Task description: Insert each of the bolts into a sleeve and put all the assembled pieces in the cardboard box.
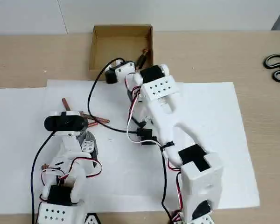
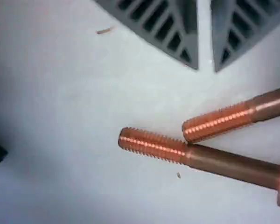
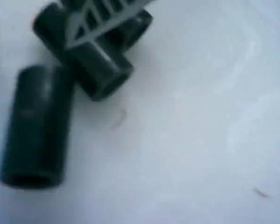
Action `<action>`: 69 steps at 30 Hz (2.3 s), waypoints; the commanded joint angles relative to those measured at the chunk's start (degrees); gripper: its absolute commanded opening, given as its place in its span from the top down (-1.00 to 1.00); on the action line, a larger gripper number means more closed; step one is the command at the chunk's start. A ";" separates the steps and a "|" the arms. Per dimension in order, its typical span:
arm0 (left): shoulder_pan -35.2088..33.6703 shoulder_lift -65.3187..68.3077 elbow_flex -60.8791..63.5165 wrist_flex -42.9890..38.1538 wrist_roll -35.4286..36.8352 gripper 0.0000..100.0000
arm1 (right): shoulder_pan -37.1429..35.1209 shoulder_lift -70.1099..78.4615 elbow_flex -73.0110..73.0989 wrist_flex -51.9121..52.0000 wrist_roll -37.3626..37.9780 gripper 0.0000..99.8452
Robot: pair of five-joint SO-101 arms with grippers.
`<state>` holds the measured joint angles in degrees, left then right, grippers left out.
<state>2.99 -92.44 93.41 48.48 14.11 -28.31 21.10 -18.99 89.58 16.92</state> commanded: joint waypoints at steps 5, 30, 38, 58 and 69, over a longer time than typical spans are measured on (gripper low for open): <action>-0.18 -0.44 -0.31 -1.49 0.26 0.99 | -3.82 -3.21 3.43 -6.73 0.44 0.55; -0.18 -0.44 -0.31 -1.49 0.35 0.99 | -2.68 6.81 7.47 -14.29 0.44 0.86; -0.18 -0.44 -0.31 -1.49 0.35 0.99 | -2.59 6.29 5.27 -9.98 0.44 0.93; -0.26 -0.09 -8.66 0.00 0.35 0.99 | 13.32 -16.40 -8.09 9.36 -15.21 0.99; -0.18 18.29 -39.52 13.27 -1.41 0.99 | 26.59 -32.22 5.10 9.27 -16.70 0.99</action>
<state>2.90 -81.63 63.52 59.65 12.88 -4.57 -5.10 -17.14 98.20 1.19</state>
